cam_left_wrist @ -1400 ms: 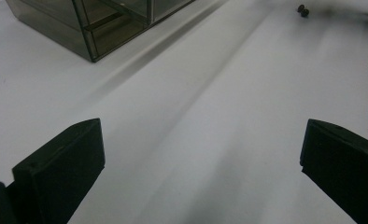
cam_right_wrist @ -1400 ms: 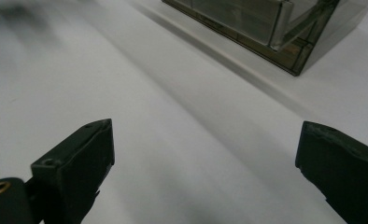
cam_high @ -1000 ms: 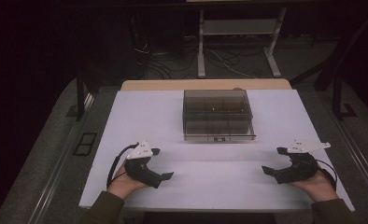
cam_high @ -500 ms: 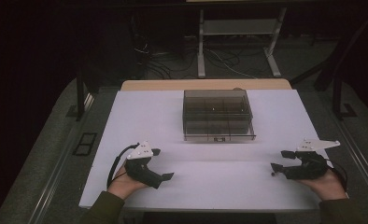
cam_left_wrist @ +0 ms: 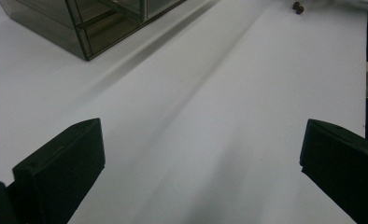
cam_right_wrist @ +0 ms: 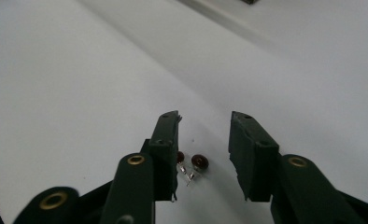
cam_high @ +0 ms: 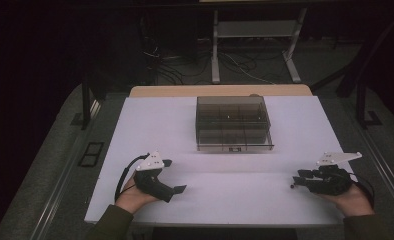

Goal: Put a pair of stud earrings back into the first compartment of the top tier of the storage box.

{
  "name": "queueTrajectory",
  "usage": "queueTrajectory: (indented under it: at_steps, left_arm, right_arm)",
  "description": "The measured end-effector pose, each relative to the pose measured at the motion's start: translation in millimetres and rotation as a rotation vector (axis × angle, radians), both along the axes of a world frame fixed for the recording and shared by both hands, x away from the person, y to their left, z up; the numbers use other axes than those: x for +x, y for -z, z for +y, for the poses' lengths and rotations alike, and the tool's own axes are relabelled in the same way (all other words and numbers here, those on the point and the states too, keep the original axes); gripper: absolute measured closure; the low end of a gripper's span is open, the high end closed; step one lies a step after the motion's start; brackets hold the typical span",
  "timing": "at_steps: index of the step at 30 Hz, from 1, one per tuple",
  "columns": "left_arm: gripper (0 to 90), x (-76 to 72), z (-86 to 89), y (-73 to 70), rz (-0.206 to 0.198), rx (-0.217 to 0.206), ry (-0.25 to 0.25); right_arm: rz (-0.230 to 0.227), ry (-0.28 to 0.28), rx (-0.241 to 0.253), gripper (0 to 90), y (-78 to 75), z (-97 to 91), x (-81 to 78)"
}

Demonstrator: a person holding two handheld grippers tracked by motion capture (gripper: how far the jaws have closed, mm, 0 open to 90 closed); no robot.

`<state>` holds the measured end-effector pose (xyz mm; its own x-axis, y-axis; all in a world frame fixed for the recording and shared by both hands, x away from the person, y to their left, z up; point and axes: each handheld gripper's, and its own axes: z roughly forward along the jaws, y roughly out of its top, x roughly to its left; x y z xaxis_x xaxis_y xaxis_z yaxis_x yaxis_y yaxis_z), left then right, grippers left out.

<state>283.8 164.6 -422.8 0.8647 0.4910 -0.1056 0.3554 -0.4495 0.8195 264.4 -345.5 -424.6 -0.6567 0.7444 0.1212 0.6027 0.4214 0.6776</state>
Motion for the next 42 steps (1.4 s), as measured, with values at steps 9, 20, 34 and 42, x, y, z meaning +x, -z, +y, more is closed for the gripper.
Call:
queueTrajectory:
  at_steps: [9,20,34,42]
  left_arm:
    - [0.0,0.1,-0.2,0.2,-0.001,0.001,0.003]
    - [0.0,0.3,-0.9,0.6,0.001,0.001,0.002]
    - [0.0,0.2,-1.3,0.8,0.0,0.005,0.002]
    - [0.0,0.1,-1.3,0.6,0.0,0.003,0.002]
  right_arm:
    - [0.038,0.012,-0.027,70.5,5.3,0.2,1.5]
    - [0.065,0.016,-0.03,72.7,8.3,0.9,2.1]
    - [0.083,0.012,-0.042,75.6,11.7,2.8,3.4]
    - [0.088,0.017,-0.057,76.4,13.3,1.5,4.1]
